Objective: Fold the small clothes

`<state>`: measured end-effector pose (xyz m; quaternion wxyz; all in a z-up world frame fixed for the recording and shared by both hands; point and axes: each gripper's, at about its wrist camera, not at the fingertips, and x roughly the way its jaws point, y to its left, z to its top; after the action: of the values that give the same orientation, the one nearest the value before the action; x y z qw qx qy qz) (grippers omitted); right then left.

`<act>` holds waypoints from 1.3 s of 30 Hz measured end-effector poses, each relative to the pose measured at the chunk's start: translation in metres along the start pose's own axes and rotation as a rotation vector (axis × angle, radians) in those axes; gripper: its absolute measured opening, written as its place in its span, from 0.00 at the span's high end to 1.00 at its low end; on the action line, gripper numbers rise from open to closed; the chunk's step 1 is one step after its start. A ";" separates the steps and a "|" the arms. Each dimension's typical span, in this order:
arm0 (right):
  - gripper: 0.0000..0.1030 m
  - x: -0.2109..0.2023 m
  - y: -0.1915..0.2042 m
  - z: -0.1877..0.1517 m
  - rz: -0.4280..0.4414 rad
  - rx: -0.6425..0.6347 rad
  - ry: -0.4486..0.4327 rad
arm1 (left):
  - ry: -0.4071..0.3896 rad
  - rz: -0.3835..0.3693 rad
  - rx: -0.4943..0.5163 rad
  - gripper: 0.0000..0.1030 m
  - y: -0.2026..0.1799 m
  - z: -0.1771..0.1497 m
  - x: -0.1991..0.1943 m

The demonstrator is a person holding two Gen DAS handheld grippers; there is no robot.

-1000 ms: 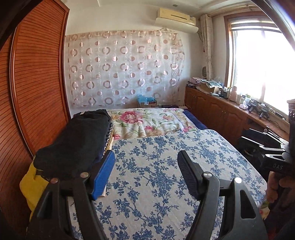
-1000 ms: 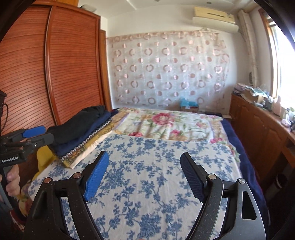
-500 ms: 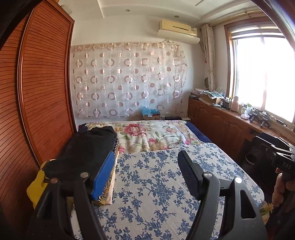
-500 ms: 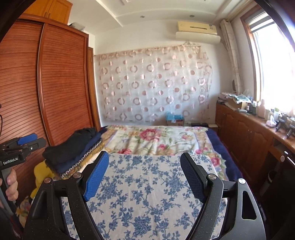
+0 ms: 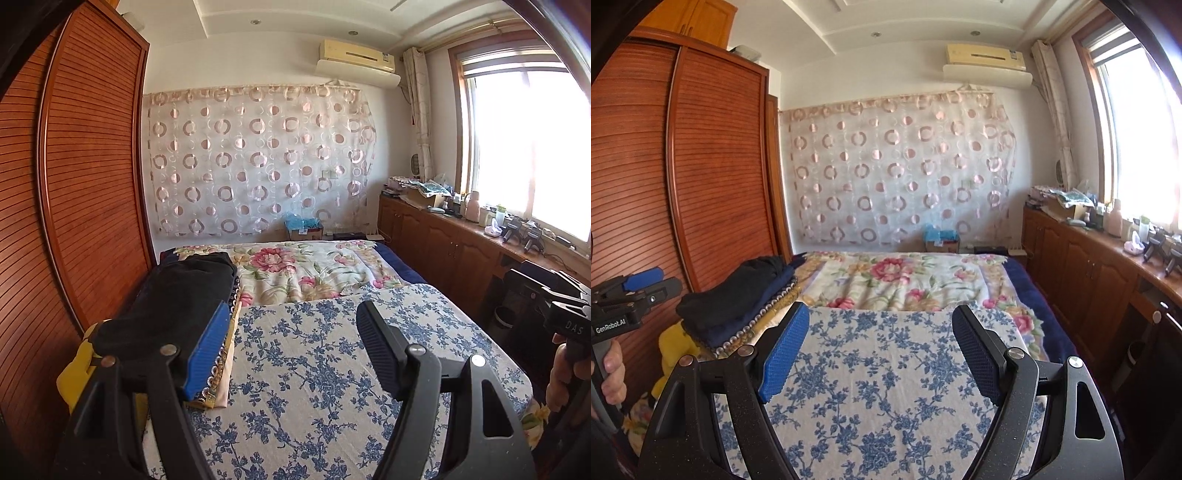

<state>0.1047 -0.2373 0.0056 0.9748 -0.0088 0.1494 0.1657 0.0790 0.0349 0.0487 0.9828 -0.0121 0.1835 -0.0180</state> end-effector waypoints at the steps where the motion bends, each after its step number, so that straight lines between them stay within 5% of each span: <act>1: 0.21 0.000 0.000 0.000 0.002 -0.001 0.000 | 0.000 0.002 0.002 0.30 0.000 0.000 0.000; 39: 0.21 0.001 -0.002 -0.002 0.002 -0.001 -0.003 | -0.003 0.006 0.003 0.30 0.002 0.000 -0.003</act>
<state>0.1052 -0.2390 0.0034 0.9748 -0.0089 0.1479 0.1668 0.0765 0.0374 0.0495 0.9831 -0.0102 0.1819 -0.0155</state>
